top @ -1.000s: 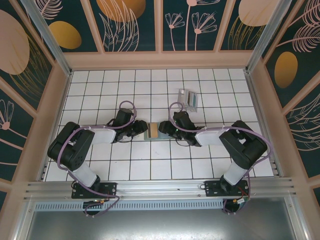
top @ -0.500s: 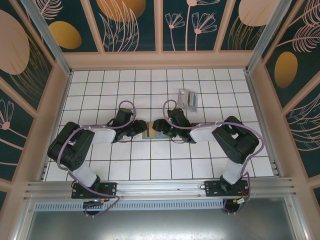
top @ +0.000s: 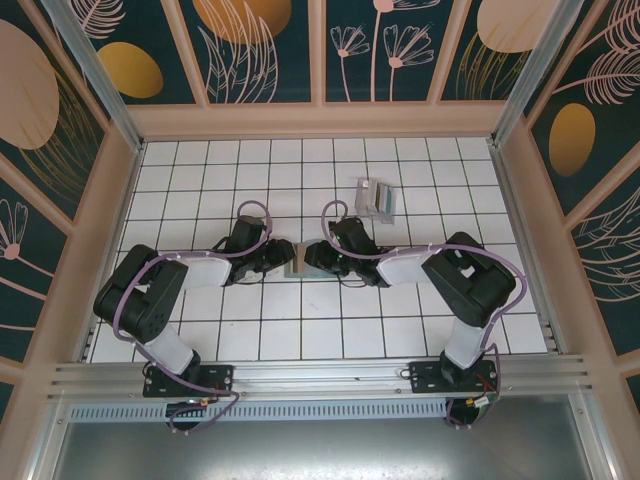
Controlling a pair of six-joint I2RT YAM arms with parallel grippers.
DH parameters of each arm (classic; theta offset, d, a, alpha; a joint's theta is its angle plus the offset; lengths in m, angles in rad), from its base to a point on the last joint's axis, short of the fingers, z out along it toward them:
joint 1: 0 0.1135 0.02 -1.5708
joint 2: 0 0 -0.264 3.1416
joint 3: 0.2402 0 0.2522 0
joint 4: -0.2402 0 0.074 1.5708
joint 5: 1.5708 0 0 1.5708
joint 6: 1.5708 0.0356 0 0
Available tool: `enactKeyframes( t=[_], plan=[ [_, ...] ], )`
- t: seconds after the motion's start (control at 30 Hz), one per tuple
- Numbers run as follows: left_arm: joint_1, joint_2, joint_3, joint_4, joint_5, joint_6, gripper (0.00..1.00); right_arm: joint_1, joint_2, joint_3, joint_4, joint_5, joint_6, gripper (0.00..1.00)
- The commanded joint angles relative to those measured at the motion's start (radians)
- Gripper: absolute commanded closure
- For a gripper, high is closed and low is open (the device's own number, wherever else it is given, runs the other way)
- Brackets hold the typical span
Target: Put the credit cards into the card holder
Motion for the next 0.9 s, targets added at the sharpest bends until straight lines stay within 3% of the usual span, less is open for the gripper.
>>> enactKeyframes(
  t=[0.0, 0.5, 0.87],
  plan=[
    [-0.004, -0.030, 0.025, -0.012, -0.008, -0.009, 0.64, 0.010, 0.010, 0.022, 0.053, -0.031, -0.008, 0.67],
    [-0.001, -0.060, 0.020, -0.028, -0.024, 0.001, 0.63, 0.010, 0.007, 0.045, 0.114, -0.075, -0.019, 0.57],
    [-0.002, -0.033, 0.032, -0.053, -0.017, 0.035, 0.62, -0.036, -0.191, -0.031, -0.029, -0.033, -0.131, 0.43]
  ],
)
